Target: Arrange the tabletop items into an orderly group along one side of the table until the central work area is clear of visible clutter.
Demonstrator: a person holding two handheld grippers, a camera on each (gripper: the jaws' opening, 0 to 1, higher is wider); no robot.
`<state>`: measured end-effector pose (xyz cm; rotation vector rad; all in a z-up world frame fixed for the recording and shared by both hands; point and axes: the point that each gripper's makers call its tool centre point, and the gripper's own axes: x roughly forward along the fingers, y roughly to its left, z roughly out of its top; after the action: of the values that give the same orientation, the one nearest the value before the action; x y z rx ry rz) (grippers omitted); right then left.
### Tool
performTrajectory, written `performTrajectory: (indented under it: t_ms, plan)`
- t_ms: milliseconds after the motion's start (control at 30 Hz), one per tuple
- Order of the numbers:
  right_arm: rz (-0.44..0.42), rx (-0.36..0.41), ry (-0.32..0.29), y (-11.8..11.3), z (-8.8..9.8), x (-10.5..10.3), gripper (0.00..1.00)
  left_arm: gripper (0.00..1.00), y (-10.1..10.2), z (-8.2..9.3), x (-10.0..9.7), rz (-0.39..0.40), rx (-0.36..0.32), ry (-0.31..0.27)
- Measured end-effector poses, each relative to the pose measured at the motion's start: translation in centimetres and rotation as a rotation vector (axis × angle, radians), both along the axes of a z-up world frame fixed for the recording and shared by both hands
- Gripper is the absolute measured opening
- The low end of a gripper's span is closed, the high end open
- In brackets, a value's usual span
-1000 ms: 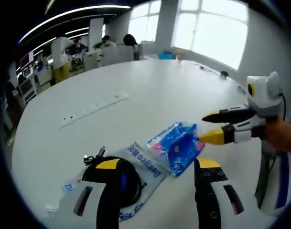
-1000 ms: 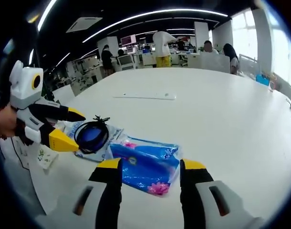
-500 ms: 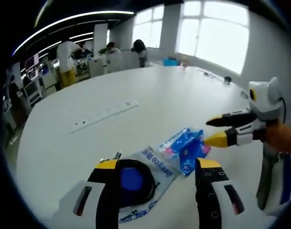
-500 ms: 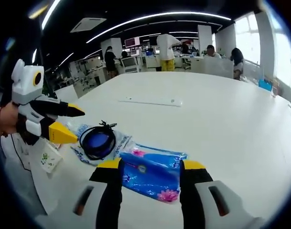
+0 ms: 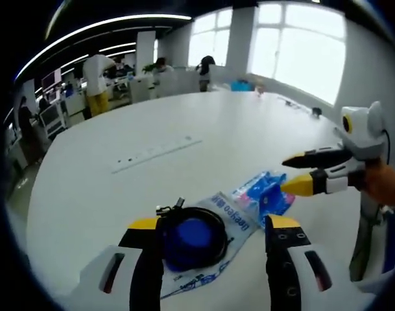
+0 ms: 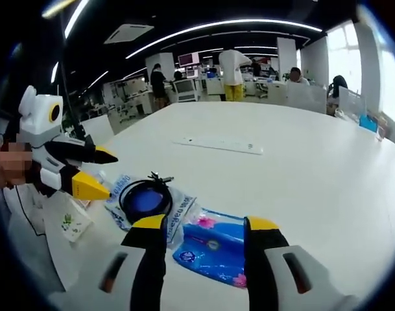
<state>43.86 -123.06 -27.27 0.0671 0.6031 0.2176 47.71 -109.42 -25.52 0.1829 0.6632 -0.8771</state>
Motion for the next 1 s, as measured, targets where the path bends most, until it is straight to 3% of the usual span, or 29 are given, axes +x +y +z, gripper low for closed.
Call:
performTrajectory:
  t_ms: [1000]
  plan:
    - [0.076,0.002,-0.016,4.1,1.7,2.0,0.52,0.61,4.3,1.1,1.6,0.049,-0.005,-0.023]
